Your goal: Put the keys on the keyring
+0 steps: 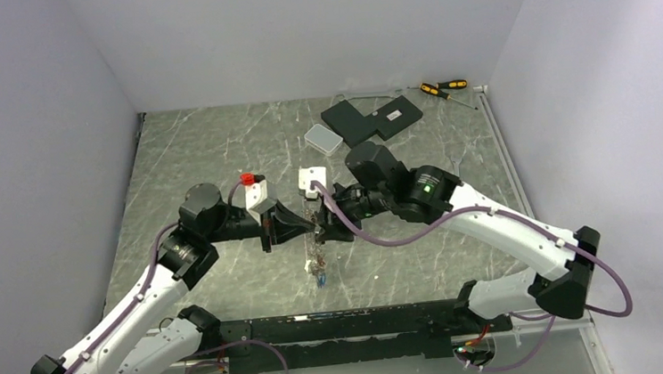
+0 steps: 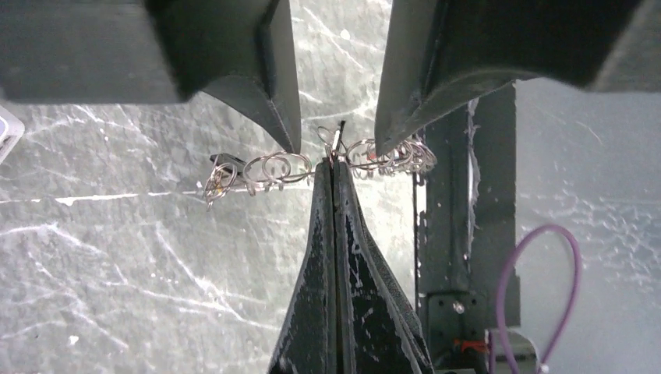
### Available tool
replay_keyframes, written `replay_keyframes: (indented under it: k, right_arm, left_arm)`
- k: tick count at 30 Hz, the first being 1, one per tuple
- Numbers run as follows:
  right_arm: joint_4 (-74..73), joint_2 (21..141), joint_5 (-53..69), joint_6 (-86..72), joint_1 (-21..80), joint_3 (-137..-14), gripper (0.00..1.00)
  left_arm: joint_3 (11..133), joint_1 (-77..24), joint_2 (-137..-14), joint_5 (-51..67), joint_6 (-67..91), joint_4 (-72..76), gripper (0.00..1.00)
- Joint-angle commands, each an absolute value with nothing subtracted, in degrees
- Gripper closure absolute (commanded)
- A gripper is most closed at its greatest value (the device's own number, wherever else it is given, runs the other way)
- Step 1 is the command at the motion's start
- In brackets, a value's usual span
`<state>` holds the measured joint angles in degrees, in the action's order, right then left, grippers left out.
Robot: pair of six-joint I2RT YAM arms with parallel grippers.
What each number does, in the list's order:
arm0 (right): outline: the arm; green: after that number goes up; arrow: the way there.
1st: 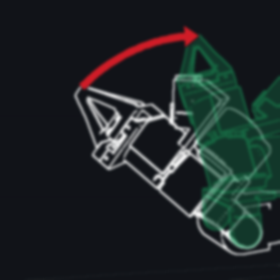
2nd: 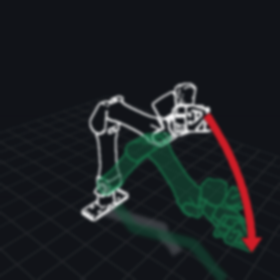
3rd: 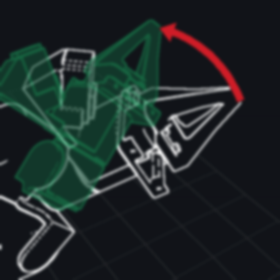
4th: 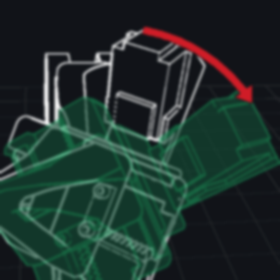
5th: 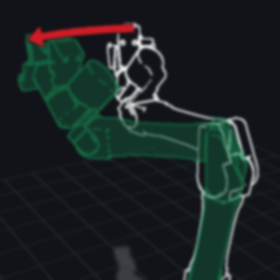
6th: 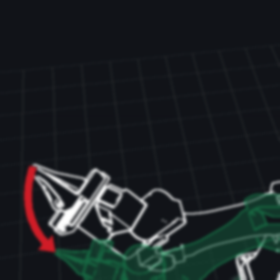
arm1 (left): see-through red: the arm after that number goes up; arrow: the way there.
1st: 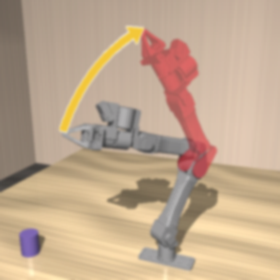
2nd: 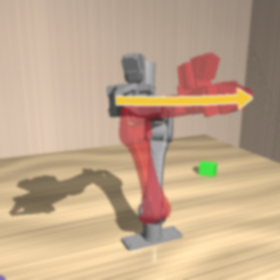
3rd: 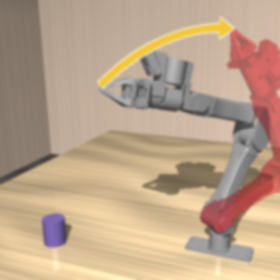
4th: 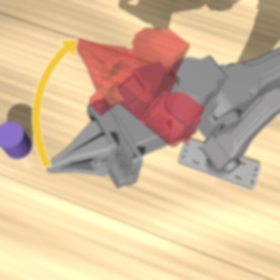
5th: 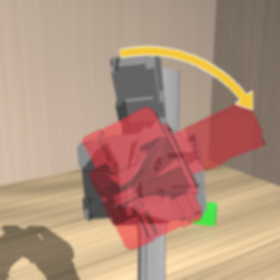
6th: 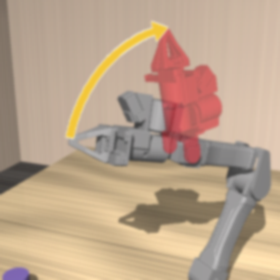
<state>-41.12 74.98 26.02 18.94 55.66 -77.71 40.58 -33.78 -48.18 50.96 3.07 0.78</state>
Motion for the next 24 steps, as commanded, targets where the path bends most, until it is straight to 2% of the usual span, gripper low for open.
replay_keyframes:
  k: [1,5,9,15,24]
  right_arm:
    - [-31.36,70.27,28.62,17.06,55.53,-74.41,0.52]
    - [-25.74,66.3,30.01,15.13,54.91,-70.46,0.46]
    - [-15.35,61.69,32.65,11.71,54.11,-63.87,0.46]
    - [-7.78,59.51,33.29,8.07,53.53,-60.58,0.5]
    - [-6.62,61.21,35.24,7.08,53.44,-60.65,0.55]
  left_arm:
    - [40.09,-33.38,-44.27,50.08,8.09,11.33,1.0]
    - [39.26,-32.52,-42.87,49.86,9.67,13.93,1.0]
    - [37.7,-31.93,-41.47,50.92,11.08,17.18,1.0]
    - [36.15,-31.4,-40.0,51.07,13.36,21.21,1.0]
    - [35.01,-30.76,-39.91,51.5,16.49,25.21,1.0]
